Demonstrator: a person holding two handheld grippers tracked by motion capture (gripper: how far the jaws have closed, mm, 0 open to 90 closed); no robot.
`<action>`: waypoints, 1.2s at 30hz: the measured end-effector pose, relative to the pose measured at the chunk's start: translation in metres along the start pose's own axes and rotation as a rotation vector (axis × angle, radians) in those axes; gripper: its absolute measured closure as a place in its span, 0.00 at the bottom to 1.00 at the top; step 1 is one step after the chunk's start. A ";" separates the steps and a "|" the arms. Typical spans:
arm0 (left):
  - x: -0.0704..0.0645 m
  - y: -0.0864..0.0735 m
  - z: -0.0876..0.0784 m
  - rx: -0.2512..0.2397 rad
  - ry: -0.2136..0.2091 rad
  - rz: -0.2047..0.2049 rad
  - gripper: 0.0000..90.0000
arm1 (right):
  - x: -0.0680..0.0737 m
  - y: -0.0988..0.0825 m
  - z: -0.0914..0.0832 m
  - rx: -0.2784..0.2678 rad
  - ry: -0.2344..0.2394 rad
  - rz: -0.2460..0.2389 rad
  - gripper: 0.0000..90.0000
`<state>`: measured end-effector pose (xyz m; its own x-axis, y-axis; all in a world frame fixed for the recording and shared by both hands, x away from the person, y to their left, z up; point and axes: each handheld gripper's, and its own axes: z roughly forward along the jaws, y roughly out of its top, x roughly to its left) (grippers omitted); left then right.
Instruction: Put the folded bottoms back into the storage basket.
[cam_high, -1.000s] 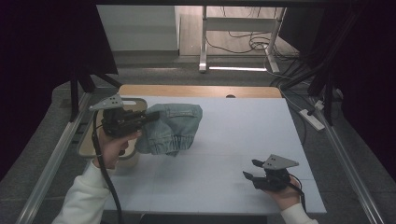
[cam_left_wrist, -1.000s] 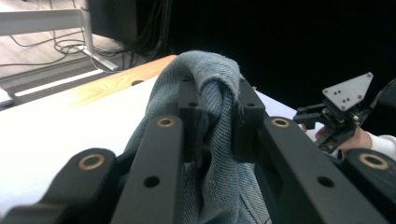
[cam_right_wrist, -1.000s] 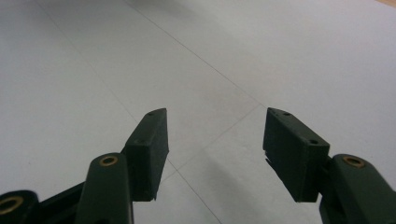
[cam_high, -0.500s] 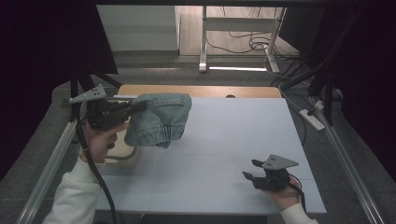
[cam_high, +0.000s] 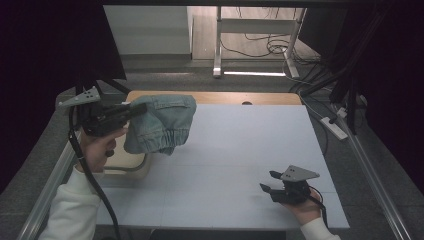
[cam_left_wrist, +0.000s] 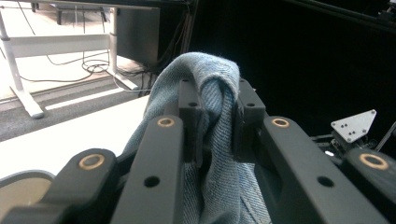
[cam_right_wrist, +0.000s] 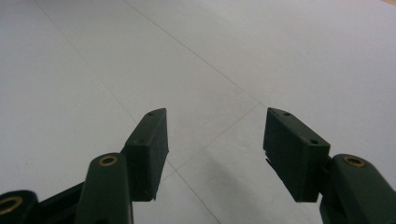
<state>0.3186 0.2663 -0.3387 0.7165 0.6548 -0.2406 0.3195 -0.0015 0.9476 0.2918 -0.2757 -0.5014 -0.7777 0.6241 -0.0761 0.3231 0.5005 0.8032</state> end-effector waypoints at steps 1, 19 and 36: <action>0.001 0.001 -0.002 -0.003 0.004 -0.001 0.85 | 0.000 0.000 0.000 -0.001 0.000 0.000 0.44; 0.017 0.007 -0.037 -0.043 0.062 -0.025 0.85 | -0.002 0.000 -0.001 -0.012 -0.013 0.022 0.34; 0.027 0.009 -0.068 -0.060 0.121 -0.033 0.85 | -0.002 0.000 0.001 -0.008 -0.017 0.022 0.34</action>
<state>0.2986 0.3356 -0.3228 0.6246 0.7404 -0.2483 0.3014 0.0648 0.9513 0.2940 -0.2767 -0.5015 -0.7611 0.6450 -0.0684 0.3354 0.4817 0.8096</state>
